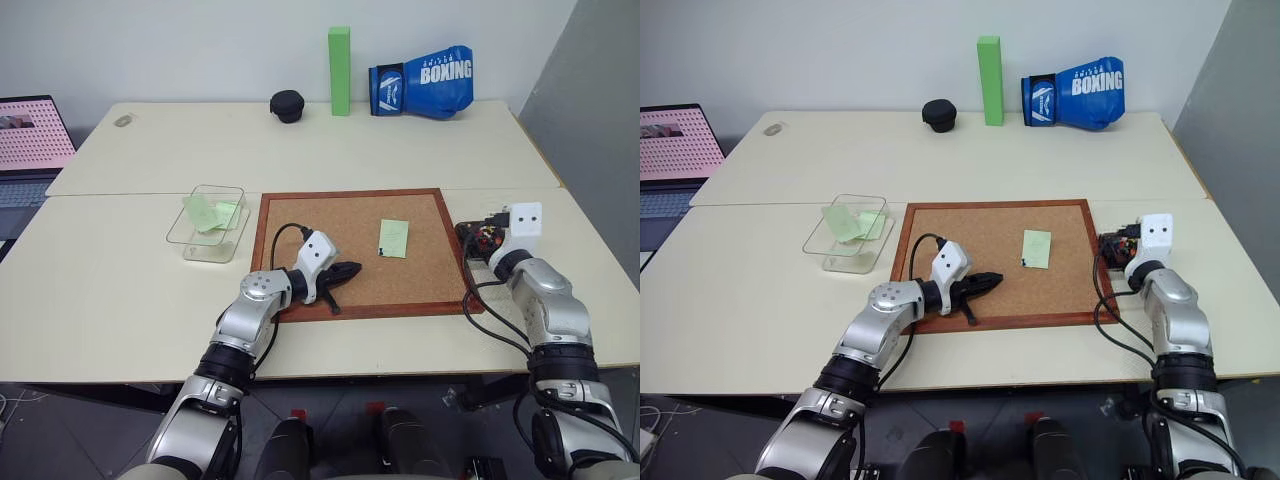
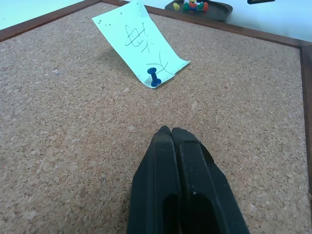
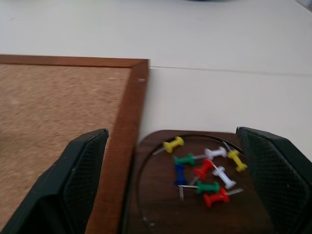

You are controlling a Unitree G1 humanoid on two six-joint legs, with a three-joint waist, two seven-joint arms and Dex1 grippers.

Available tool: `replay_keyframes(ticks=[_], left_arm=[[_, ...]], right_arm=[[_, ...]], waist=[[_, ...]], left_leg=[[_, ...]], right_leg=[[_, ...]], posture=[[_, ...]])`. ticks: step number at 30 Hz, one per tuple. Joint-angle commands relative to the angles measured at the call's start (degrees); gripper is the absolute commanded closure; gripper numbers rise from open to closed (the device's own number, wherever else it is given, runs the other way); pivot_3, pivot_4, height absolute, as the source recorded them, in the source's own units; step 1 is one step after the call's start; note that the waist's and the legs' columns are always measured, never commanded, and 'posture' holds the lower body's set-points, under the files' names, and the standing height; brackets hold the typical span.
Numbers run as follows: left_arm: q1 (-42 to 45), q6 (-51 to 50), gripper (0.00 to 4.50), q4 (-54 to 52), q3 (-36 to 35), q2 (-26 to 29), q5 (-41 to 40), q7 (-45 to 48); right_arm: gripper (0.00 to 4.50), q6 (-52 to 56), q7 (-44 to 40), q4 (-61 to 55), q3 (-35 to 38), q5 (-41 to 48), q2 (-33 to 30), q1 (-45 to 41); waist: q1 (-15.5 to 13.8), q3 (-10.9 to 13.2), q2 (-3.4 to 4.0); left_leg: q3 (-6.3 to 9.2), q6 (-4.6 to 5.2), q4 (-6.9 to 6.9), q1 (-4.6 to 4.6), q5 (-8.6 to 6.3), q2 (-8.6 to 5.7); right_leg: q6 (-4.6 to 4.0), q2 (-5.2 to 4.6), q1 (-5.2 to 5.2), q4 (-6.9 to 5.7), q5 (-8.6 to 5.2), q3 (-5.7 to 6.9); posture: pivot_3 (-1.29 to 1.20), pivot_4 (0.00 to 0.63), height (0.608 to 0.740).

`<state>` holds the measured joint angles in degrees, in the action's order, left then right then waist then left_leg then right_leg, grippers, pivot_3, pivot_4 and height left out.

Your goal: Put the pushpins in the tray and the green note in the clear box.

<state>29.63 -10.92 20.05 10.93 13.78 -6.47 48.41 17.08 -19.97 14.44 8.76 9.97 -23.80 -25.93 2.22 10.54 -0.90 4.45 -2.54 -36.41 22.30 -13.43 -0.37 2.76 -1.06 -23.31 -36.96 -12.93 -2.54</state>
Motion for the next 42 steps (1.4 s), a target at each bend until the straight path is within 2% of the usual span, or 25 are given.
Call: replay_keyframes(ticks=[1, 4, 8, 13, 18, 28, 31, 36, 42], left_arm=[[-1.20, -0.97, 4.50, 0.49, 0.91, 0.27, 0.32, 0.45], [-1.34, -1.20, 4.50, 0.25, 0.84, 0.47, 0.24, 0.54], [-1.15, -1.22, 4.50, 0.53, 0.70, 0.49, 0.27, 0.29], [-0.99, -1.30, 4.50, 0.70, 0.53, 0.31, 0.21, -0.04], [-1.10, -2.24, 4.50, 0.36, -0.14, -0.28, -0.41, -0.65], [-1.32, -3.12, 4.50, -0.62, -0.48, 0.73, -0.32, -0.30], [-1.28, -3.18, 4.50, -0.69, -0.51, 0.87, -0.24, -0.31], [-1.42, -3.07, 4.50, -0.84, -0.50, 0.91, -0.22, -0.55], [-1.48, -3.05, 4.50, -0.90, -0.58, 0.83, -0.34, -0.67]], right_arm=[[0.04, -5.37, -10.73, -8.77, -5.64, -0.56, -3.74, 2.40], [0.04, -1.48, -18.17, -14.63, -8.11, 3.72, -4.83, 4.62], [0.04, -3.15, -22.24, -16.00, -12.48, 1.05, -6.75, 5.89], [0.04, -2.32, -21.95, -14.86, -14.23, 1.79, -3.27, 4.08], [0.04, -2.25, -20.08, -6.84, -12.84, 3.32, 3.13, -0.10], [0.04, -4.67, -21.40, 1.79, -13.95, 2.21, 6.90, -4.10], [0.47, -5.97, -21.54, 3.93, -14.63, 1.33, 7.45, -4.49], [1.59, -8.12, -21.86, 6.82, -15.36, -0.28, 8.10, -5.68], [2.70, -9.19, -21.89, 9.14, -15.22, -0.86, 9.06, -7.15]], waist=[[0.01, 0.00, 0.00], [0.17, 0.00, 0.00], [0.15, 0.01, -0.02], [0.16, 0.01, -0.03], [0.13, 0.01, -0.03], [0.15, 0.01, -0.02], [0.22, 0.01, -0.02], [0.47, 0.01, -0.02], [0.51, 0.01, -0.02]], left_leg=[[0.00, 0.00, 0.00, 0.00, 0.00, -0.01], [0.00, 0.00, 0.01, -0.01, 0.00, 0.02], [0.01, 0.00, 0.00, -0.02, 0.00, -0.01], [0.02, 0.00, 0.00, -0.04, 0.00, 0.03], [0.02, 0.00, 0.00, -0.08, 0.00, 0.02], [0.02, -0.01, 0.09, -0.11, 0.00, 0.02], [0.01, -0.01, 0.09, -0.12, 0.00, 0.02], [0.01, -0.01, 0.11, -0.15, 0.00, 0.02], [0.01, -0.01, 0.11, -0.16, 0.00, 0.02]], right_leg=[[0.00, 0.00, 0.00, 0.01, 0.00, 0.00], [0.01, 0.01, 0.00, 0.01, 0.00, 0.01], [0.01, -0.01, 0.01, 0.00, 0.00, 0.00], [0.01, 0.01, 0.02, 0.02, 0.00, 0.03], [0.01, 0.00, 0.03, -0.02, 0.00, 0.02], [-0.03, 0.00, 0.02, -0.01, -0.02, 0.02], [-0.03, 0.00, 0.02, 0.00, -0.02, 0.02], [-0.03, 0.00, 0.02, -0.02, -0.02, 0.01], [-0.03, 0.00, 0.02, -0.03, -0.02, 0.01]], posture=[[0.00, 0.150, 0.740], [0.00, 0.150, 0.740], [0.00, 0.150, 0.740], [0.00, 0.150, 0.740], [0.00, 0.150, 0.740], [0.00, 0.150, 0.740], [0.00, 0.150, 0.740], [0.00, 0.150, 0.740], [0.00, 0.150, 0.740]])
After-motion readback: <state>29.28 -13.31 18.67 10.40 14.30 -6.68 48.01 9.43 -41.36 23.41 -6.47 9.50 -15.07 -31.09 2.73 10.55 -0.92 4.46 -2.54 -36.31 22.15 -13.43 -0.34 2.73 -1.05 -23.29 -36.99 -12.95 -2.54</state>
